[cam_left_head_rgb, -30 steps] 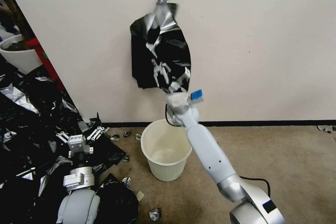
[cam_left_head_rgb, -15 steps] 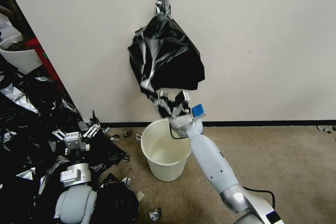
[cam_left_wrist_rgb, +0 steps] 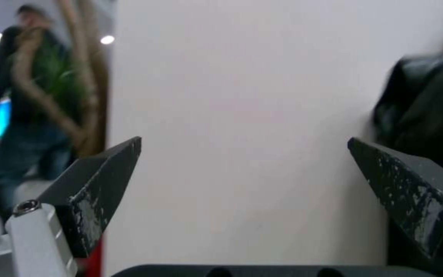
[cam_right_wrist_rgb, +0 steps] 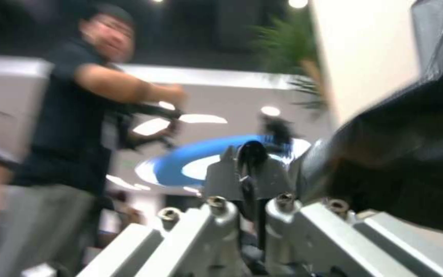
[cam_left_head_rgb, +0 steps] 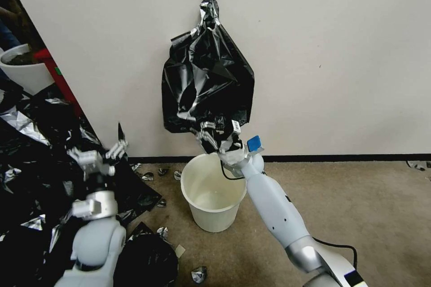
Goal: Place a trash bag onto the trash bin.
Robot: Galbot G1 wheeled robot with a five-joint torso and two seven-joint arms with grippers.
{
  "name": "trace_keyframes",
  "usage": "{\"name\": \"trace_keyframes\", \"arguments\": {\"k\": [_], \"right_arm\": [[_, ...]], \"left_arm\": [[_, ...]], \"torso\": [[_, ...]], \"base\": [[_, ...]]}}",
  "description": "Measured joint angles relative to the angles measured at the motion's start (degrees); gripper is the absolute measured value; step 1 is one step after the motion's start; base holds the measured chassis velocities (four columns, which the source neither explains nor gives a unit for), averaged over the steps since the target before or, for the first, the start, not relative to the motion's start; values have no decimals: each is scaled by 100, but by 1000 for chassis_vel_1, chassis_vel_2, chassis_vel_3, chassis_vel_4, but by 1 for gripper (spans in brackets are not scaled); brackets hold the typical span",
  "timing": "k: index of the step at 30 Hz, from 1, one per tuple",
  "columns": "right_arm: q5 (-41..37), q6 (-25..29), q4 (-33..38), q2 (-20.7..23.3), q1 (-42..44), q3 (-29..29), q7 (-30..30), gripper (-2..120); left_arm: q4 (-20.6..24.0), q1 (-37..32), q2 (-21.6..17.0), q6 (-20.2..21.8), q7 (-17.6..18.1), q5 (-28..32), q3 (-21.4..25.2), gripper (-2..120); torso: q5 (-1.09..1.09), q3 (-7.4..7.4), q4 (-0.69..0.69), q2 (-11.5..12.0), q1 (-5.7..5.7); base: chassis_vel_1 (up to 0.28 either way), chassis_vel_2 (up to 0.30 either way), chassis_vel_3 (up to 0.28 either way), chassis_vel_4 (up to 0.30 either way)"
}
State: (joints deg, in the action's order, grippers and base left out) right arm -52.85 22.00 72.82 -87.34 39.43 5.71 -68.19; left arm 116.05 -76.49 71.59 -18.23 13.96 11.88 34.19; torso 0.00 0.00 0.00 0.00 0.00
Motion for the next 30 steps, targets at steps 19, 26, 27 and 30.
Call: {"name": "trace_keyframes", "arguments": {"k": [19,26,27,30], "right_arm": [[3210,520,3312,1304,2324,506,5243,81],[5435,73,3424,1241,1824,166,7036,98],[5680,-46,3398,1236,1714,31,7235,100],[6875,-487,3090,1094,1230,-458,7801,100]], "left_arm": [[-390,2086,-2795,644,-1251,856,-1525,100],[-850,2558,-2862,574,-1410,384,-1680,100],[-925,2509,-2861,556,-1424,269,-1587,100],[-1217,2281,-2858,590,-1238,20,-1190,100]], "torso": [[0,-1,-1,0,0],[0,0,-2,1,0],[-1,0,0,0,0],[-3,1,3,1,0]], "base": [[0,0,0,0],[0,0,0,0],[0,0,0,0],[0,0,0,0]]}}
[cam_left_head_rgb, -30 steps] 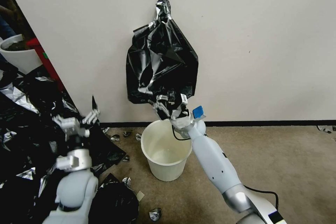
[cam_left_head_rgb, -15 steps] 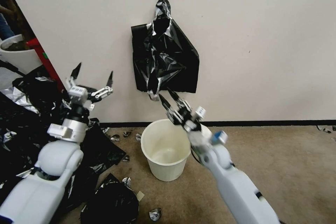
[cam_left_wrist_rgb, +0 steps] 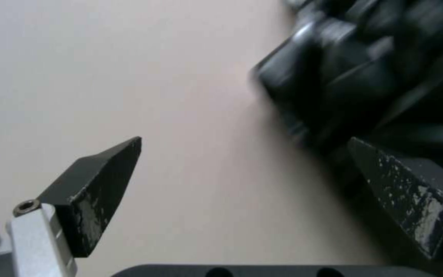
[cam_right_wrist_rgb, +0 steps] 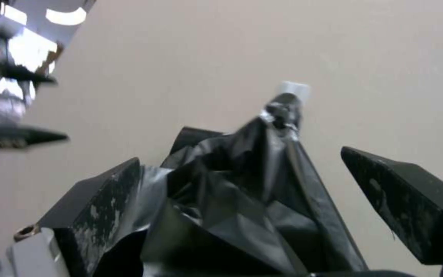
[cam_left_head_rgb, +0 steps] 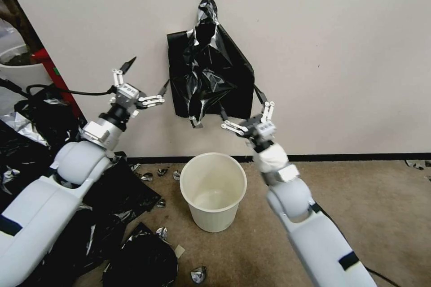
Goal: Place a trash bag onto the trash bin.
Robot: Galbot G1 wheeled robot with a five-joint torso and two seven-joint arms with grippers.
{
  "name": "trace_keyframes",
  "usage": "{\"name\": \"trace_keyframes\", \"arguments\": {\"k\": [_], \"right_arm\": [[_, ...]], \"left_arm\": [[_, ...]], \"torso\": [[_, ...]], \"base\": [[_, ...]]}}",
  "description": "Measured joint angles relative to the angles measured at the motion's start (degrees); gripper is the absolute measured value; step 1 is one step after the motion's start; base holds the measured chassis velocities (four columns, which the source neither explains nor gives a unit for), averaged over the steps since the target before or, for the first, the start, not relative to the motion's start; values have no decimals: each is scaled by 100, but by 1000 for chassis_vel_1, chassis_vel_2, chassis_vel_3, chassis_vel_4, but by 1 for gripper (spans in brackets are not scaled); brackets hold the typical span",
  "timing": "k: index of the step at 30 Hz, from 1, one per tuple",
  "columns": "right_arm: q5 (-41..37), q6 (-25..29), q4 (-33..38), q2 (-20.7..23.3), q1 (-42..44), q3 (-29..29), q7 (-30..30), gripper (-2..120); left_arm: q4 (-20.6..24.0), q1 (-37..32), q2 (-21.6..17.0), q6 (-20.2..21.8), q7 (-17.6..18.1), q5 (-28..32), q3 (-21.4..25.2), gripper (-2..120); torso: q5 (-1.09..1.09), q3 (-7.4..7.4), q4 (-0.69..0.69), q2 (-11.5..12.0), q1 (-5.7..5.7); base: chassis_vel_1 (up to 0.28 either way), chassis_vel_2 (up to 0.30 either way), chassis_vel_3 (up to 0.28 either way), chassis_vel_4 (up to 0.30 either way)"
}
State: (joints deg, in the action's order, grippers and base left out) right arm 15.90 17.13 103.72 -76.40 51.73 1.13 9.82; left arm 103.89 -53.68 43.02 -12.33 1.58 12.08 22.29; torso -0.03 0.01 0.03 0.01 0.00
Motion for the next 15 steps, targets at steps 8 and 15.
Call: {"name": "trace_keyframes", "arguments": {"k": [8,15], "right_arm": [[907,-1585,-534,-359,-703,-914,963,100],[1038,-2704,-514,-373,-788,-1186,1217,100]], "left_arm": [[75,-324,50,119,384,481,627,100],[163,-469,48,91,432,527,793,100]], "torso": [[2,0,-1,0,0],[2,-1,-3,0,0]], "base": [[0,0,0,0],[0,0,0,0]]}}
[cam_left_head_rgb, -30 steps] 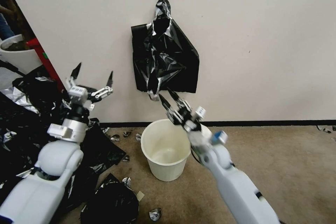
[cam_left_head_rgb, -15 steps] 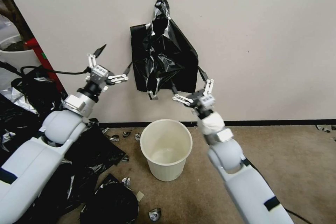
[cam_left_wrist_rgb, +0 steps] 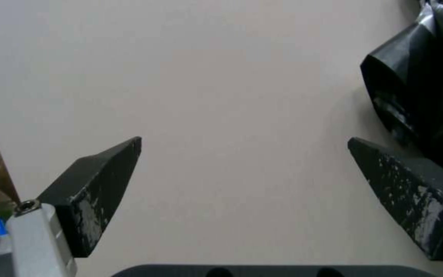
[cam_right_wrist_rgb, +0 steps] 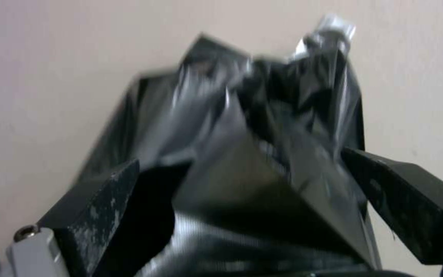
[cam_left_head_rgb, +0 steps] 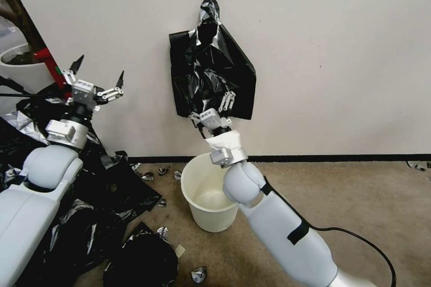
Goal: Place a trash bag onto the trash bin.
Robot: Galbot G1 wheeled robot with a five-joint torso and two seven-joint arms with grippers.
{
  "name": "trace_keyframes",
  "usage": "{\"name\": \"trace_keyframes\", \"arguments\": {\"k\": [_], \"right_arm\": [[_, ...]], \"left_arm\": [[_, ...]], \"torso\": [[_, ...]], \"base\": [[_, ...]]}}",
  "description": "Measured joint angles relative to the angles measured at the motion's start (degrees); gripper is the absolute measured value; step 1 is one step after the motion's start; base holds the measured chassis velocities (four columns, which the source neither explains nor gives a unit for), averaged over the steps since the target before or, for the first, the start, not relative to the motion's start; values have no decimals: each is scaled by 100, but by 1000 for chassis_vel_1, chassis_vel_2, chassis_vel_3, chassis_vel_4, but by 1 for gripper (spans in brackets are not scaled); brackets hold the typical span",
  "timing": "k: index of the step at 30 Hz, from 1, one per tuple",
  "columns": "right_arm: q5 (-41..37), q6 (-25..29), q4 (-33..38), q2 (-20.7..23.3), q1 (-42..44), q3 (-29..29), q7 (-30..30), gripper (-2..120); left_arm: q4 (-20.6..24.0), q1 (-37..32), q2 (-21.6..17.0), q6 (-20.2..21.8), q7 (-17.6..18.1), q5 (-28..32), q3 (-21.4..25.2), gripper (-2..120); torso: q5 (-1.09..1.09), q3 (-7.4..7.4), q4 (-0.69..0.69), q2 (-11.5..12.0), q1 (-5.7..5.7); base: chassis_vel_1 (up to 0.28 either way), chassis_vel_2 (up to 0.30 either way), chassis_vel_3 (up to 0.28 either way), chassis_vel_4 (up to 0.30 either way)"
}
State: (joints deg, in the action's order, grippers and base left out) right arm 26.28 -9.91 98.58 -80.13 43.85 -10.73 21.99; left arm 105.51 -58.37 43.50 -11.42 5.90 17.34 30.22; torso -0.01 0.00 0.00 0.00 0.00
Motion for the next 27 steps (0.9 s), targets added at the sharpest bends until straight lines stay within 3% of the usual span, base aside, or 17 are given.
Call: {"name": "trace_keyframes", "arguments": {"k": [9,11,18,19,27], "right_arm": [[-25,-524,-27,6,-120,-51,154,98],[86,-627,-60,-35,-146,-14,180,87],[394,-629,18,-101,-60,151,240,65],[531,-619,71,-113,-5,228,245,57],[604,-472,148,-127,83,484,255,35]], "left_arm": [[26,67,75,-13,75,1,-59,100],[22,126,147,-15,79,1,-122,100],[48,147,218,-48,91,-1,-198,100],[60,164,233,-60,97,8,-217,100],[141,241,246,-89,103,171,-309,100]], "torso": [[0,0,-1,0,0],[1,0,-1,0,0],[1,0,-1,0,0],[1,0,-1,0,0],[1,0,0,0,0]], "base": [[0,0,0,0],[0,0,0,0],[0,0,0,0],[0,0,0,0],[0,0,0,0]]}}
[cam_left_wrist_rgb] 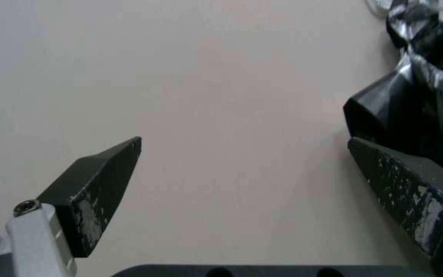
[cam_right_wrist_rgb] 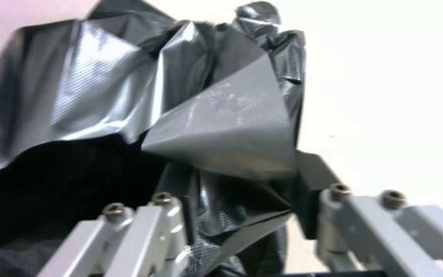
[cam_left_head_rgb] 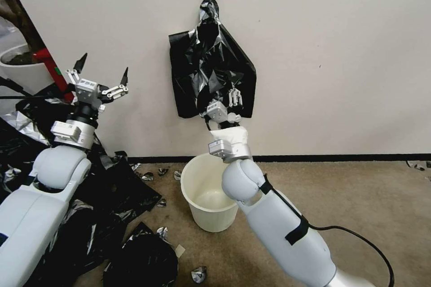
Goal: Place a trash bag onto the trash bin.
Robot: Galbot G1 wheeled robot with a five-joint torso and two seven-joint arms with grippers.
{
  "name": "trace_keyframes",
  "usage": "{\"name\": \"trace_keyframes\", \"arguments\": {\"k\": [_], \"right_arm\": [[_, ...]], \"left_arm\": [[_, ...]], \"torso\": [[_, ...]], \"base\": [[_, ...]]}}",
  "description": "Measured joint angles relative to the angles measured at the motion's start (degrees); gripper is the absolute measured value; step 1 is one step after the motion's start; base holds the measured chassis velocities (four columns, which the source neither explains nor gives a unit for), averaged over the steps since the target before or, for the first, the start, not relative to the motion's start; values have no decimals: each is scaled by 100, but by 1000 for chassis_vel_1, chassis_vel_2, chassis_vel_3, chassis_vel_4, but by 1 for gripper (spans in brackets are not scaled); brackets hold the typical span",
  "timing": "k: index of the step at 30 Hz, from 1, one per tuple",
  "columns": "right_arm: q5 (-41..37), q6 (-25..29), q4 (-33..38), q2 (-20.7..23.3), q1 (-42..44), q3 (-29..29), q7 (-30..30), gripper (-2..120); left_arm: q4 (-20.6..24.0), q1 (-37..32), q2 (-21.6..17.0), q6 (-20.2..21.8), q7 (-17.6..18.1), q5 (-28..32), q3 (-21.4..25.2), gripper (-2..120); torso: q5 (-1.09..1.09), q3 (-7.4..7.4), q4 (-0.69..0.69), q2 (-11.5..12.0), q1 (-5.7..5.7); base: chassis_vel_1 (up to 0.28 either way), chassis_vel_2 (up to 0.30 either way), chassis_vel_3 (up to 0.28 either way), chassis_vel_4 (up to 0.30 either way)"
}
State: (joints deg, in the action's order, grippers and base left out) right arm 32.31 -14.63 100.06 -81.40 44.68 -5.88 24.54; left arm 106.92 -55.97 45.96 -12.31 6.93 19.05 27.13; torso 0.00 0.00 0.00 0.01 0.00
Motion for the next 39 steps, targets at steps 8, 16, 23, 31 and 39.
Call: {"name": "trace_keyframes", "arguments": {"k": [8,16,23,31,39], "right_arm": [[-1428,958,230,5,186,99,-12,1],[-3011,1709,385,-98,204,74,-154,0],[-3032,1874,426,-120,271,138,-288,0],[-2941,1944,514,-122,348,166,-398,0],[-2887,2030,530,-165,351,156,-419,0]], "left_arm": [[22,356,-43,-391,-557,916,-477,100],[-455,1562,-271,-465,-1363,1003,-2304,100],[-729,2269,-229,135,-1412,276,-2921,100],[-759,2474,-199,264,-1419,-255,-3064,95],[-622,2403,-306,643,-1419,-320,-2972,68]], "torso": [[1,0,0,0,0],[0,0,-1,0,0],[1,0,-1,0,0],[0,0,0,0,0],[0,0,1,0,0]], "base": [[0,0,0,0],[0,0,0,0],[0,0,0,0],[0,0,0,0],[0,0,0,0]]}}
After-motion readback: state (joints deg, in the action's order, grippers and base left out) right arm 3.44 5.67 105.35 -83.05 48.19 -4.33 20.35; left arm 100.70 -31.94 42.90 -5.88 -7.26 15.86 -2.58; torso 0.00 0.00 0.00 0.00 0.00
